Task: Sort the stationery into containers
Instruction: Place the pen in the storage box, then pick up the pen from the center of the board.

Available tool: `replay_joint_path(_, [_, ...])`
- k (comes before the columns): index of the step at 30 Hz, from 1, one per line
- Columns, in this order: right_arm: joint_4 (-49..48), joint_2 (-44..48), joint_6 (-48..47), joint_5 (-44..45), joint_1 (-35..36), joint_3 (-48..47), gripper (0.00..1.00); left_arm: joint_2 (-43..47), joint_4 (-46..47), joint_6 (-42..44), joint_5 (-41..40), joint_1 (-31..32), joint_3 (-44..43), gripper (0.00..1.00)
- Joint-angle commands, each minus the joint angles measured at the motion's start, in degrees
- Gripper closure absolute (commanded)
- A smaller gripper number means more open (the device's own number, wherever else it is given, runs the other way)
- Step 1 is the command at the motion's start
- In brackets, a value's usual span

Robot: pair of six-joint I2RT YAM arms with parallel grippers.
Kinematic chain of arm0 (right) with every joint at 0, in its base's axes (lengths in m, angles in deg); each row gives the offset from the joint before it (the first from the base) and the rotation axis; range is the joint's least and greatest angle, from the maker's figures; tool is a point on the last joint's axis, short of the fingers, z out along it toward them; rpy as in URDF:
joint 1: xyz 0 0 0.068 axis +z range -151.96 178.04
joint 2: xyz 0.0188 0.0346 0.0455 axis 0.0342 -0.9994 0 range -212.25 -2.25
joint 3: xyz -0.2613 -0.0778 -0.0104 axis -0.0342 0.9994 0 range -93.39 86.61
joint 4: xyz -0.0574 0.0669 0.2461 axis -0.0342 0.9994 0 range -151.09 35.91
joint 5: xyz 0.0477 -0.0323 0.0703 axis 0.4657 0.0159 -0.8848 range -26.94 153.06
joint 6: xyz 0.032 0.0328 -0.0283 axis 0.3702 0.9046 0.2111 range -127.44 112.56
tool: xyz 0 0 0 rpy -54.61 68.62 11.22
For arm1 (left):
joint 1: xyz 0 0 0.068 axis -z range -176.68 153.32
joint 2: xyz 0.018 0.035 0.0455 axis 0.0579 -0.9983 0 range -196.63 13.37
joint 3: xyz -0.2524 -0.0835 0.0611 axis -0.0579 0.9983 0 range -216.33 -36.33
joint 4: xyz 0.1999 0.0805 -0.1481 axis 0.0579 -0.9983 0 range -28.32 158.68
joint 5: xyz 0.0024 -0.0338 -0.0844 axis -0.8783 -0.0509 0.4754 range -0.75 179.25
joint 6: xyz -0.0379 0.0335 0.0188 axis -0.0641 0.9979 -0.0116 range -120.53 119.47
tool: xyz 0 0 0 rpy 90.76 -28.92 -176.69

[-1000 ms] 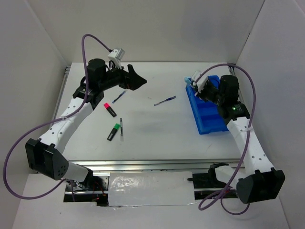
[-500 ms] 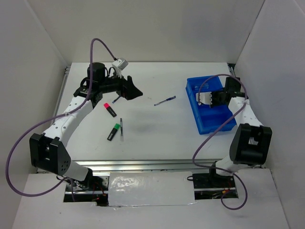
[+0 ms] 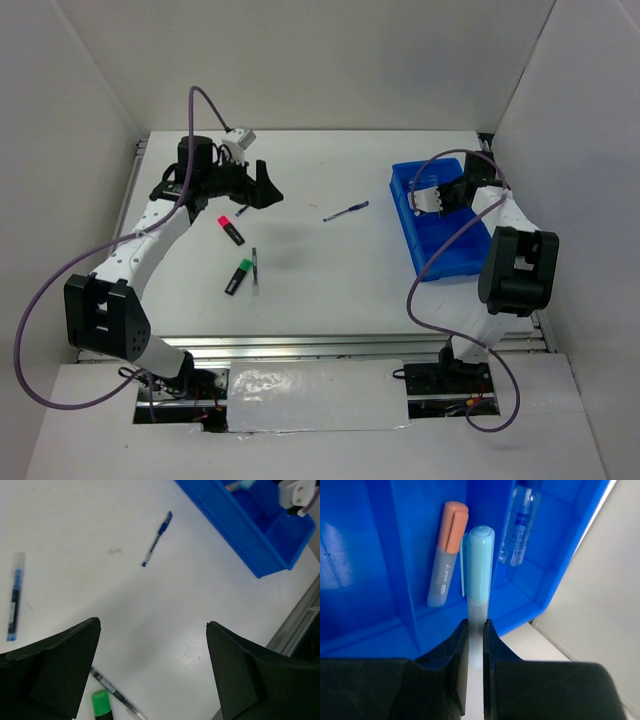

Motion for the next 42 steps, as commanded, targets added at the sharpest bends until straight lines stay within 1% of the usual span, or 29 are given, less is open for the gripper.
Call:
replay_joint_path(1, [-1.30, -1.06, -3.01, 1.02, 1.54, -1.91, 0.91, 1.93, -0.08, 1.87, -4.06, -1.92, 1.09, 0.01])
replay_joint_path(5, [-2.08, -1.59, -2.66, 1.81, 2.33, -0.94, 0.89, 2.37, -1.75, 1.26, -8.71, -3.07, 1.53, 0.01])
replay_joint_path(6, [-2.35, -2.03, -2.48, 2.33, 2.42, -0.25, 0.85, 2.02, -3.06, -1.62, -16.04, -2.98, 1.36, 0.01])
replay_joint_path(7, [-2.87, -2.12, -2.22, 3.30, 2.68, 0.11, 0.82, 1.50, -4.64, -2.78, -19.33, -2.72, 0.14, 0.01])
replay_joint_path(8, [-3.92, -2.55, -1.08, 3.65, 2.86, 0.64, 0.75, 0.10, -6.22, -2.18, -20.84, -3.15, -0.40, 0.01])
replay_joint_path(10, [-4.90, -2.99, 0.07, 4.97, 3.12, 0.90, 0.67, -0.35, -8.51, -3.40, -24.18, -4.29, -0.75, 0.01])
replay_joint_path(11, [-5.08, -3.26, 0.77, 5.41, 3.13, 0.90, 0.61, -0.44, -8.61, -4.54, -26.55, -4.56, -0.40, 0.01])
replay_joint_path(13, [-4.99, -3.44, 2.26, 5.85, 3.21, 0.73, 0.57, -0.27, -8.70, -5.95, -31.65, -5.17, 0.73, 0.01])
replay_joint_path(14, [-4.90, -3.17, 2.79, 5.94, 3.21, 0.64, 0.56, 0.00, -8.26, -7.95, -33.58, -5.18, 1.18, 0.01])
replay_joint_path(16, [-5.34, -2.39, 5.24, 5.42, 3.21, 0.55, 0.56, 0.00, -8.08, -9.29, -39.46, -5.00, 1.97, 0.02])
replay_joint_path(18, [-5.60, -0.81, 8.49, 3.58, 3.13, -0.41, 0.56, -1.05, -9.48, -12.27, -42.73, -4.48, 2.15, 0.03])
replay_joint_path(20, [-5.78, 1.12, 14.81, 1.82, 3.13, -1.72, 0.58, -3.32, -11.85, -14.90, -46.60, -3.60, 1.97, 0.04])
replay_joint_path(21, [-6.22, 1.83, 17.62, 0.77, 3.13, -2.25, 0.58, -4.04, -12.38, -15.44, -47.39, -3.42, 2.06, 0.04])
replay_joint_path(22, [-6.57, 2.71, 23.39, -0.29, 3.04, -2.78, 0.59, -5.00, -12.65, -15.88, -47.75, -3.42, 2.15, 0.05])
replay_joint_path(23, [-6.48, 4.46, 25.97, -2.56, 2.95, -3.83, 0.59, -6.66, -12.74, -15.97, -48.19, -3.42, 2.23, 0.06])
replay_joint_path(24, [-6.22, 5.52, 28.78, -3.71, 2.51, -4.36, 0.59, -7.55, -12.57, -15.97, -48.98, -3.25, 1.97, 0.12])
replay_joint_path(25, [-5.70, 6.57, 34.03, -5.03, 2.42, -4.63, 0.59, -8.43, -12.30, -15.28, -49.25, -3.16, 1.62, 0.15])
replay_joint_path(26, [-5.43, 8.85, 36.26, -6.18, 2.07, -4.89, 0.59, -10.27, -11.87, -13.01, -50.03, -3.16, 1.10, 0.19])
replay_joint_path(27, [-5.08, 10.17, 38.54, -7.93, 1.64, -4.81, 0.59, -11.24, -11.86, -12.29, -51.26, -3.16, -0.21, 0.27])
replay_joint_path(28, [-4.90, 11.41, 42.39, -8.90, 1.46, -4.55, 0.59, -12.12, -12.04, -12.37, -52.66, -3.16, -0.92, 0.30])
replay_joint_path(29, [-4.47, 13.94, 44.00, -9.78, 1.19, -3.67, 0.59, -13.78, -12.39, -13.24, -53.89, -3.33, -1.71, 0.31])
replay_joint_path(31, [-3.93, 16.42, 47.60, -12.41, 0.49, -2.27, 0.59, -15.63, -14.67, -14.82, -53.56, -4.21, -4.17, 0.32])
replay_joint_path(33, [-4.37, 19.93, 49.72, -13.83, 0.23, 0.11, 0.59, -18.45, -17.12, -18.07, -51.37, -5.26, -5.84, 0.31])
replay_joint_path(34, [-4.98, 21.51, 52.60, -14.79, -0.04, 0.64, 0.59, -19.24, -17.31, -19.74, -50.40, -5.61, -6.02, 0.31])
replay_joint_path(38, [-3.76, 23.72, 58.68, -16.82, -0.48, 0.91, 0.59, -22.66, -16.43, -21.95, -48.46, -5.79, -5.50, 0.31])
replay_joint_path(42, [-2.18, 25.74, 64.13, -19.28, -0.48, 0.03, 0.59, -26.36, -16.78, -22.65, -46.71, -5.79, -8.30, 0.32])
